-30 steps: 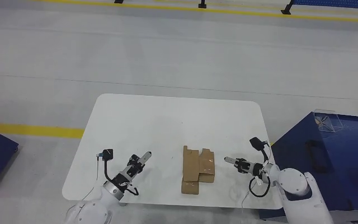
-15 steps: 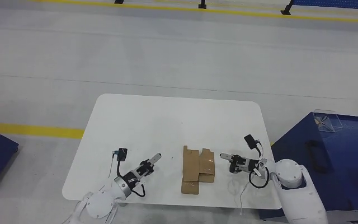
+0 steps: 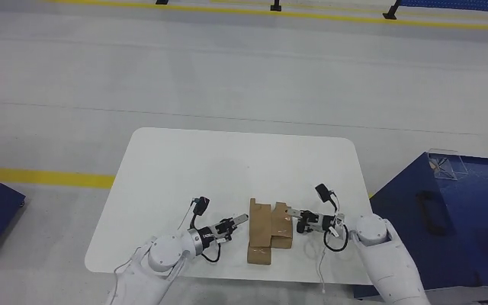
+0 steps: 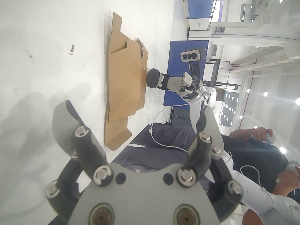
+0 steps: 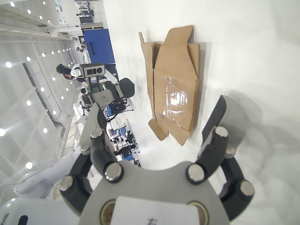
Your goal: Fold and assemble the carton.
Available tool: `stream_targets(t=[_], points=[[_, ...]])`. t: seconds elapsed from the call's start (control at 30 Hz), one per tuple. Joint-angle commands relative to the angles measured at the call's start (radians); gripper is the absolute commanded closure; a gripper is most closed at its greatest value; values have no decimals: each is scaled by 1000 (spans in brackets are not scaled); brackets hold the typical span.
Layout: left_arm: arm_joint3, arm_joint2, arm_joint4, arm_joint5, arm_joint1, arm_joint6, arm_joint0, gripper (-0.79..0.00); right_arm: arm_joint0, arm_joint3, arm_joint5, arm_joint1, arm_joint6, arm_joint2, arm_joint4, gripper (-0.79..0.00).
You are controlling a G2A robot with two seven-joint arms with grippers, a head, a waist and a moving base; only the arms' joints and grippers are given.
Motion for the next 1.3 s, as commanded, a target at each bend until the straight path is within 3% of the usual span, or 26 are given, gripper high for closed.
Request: stream_targets(t=[0.0, 0.07, 0.2, 0.27, 0.33, 0.37, 0.4, 0.7, 0.87, 1.03, 1.2, 1.27], points=[[14, 7, -7, -7, -3, 0, -7, -785, 12, 27, -14, -3, -15, -18, -7, -785], [25, 12, -14, -10, -5, -3, -13, -785, 22, 45, -28, -8, -33, -41, -16, -785], [39, 15, -30, -20, -8, -4, -16, -785, 40, 76, -48, -18, -48, -80, -14, -616], [42, 14, -35, -25, -9, -6, -15, -785, 50, 93, -52, -22, -61, -98, -14, -576], [42, 12, -39, -29, -9, -6, -12, -785, 60, 110, -60, -27, -71, -113, -13, -339], [41, 11, -41, -33, -8, -5, -10, -785, 64, 115, -71, -28, -76, -119, -9, -95], [40, 10, -42, -33, -8, -3, -8, -785, 66, 121, -79, -30, -75, -123, -3, 0], [5, -27, -60, -69, 0, 26, 36, -785, 85, 143, -118, -34, -32, -145, 53, 0], [-45, -136, -192, -97, 8, 188, 124, -785, 85, 58, -135, -24, 72, -96, 201, 0], [-88, -195, -193, -138, 15, 322, 212, -785, -18, -324, -79, 19, 201, 61, 367, 0], [-113, -134, -155, -128, 4, 342, 239, -785, -172, -820, 71, 48, 187, 221, 479, 0], [-114, -97, -132, -116, -2, 343, 235, -785, -200, -952, 120, 52, 154, 254, 503, 0]])
